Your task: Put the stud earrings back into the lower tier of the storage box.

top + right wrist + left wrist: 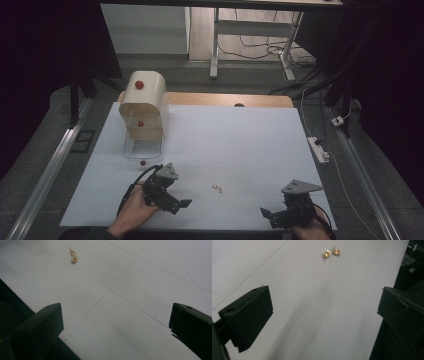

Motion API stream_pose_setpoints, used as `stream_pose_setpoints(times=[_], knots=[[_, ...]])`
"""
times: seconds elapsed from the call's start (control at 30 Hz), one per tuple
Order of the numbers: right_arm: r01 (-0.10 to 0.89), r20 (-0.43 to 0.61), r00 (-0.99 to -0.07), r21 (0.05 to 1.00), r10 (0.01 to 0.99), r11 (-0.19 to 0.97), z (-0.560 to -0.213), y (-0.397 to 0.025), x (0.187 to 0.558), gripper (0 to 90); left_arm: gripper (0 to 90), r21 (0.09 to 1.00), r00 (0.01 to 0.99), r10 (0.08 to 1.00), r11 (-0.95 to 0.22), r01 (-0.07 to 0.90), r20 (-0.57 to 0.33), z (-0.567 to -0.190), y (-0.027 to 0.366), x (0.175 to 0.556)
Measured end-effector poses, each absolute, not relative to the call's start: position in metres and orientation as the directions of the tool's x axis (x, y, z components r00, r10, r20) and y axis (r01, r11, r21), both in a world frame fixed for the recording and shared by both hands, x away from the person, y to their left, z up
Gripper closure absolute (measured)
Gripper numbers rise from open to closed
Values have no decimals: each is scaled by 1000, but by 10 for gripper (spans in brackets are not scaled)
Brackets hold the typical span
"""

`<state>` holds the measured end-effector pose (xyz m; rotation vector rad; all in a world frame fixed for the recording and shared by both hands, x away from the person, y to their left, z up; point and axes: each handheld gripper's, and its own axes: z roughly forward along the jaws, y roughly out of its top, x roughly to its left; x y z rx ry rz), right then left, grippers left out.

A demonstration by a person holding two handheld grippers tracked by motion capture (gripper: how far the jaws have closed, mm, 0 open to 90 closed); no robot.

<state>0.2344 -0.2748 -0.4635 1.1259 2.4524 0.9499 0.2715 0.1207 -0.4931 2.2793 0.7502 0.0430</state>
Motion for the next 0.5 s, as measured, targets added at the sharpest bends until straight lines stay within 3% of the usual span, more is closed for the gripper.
stream_pose_setpoints(times=[0.27, 0.5], knots=[[571, 15, -661, 659, 750, 489, -464, -274, 234, 0, 0, 674, 841, 486, -540, 504, -239, -500, 112, 289], [573, 18, -661, 658, 750, 489, -464, -274, 235, 0, 0, 697, 854, 466, -533, 480, -231, -497, 98, 301]])
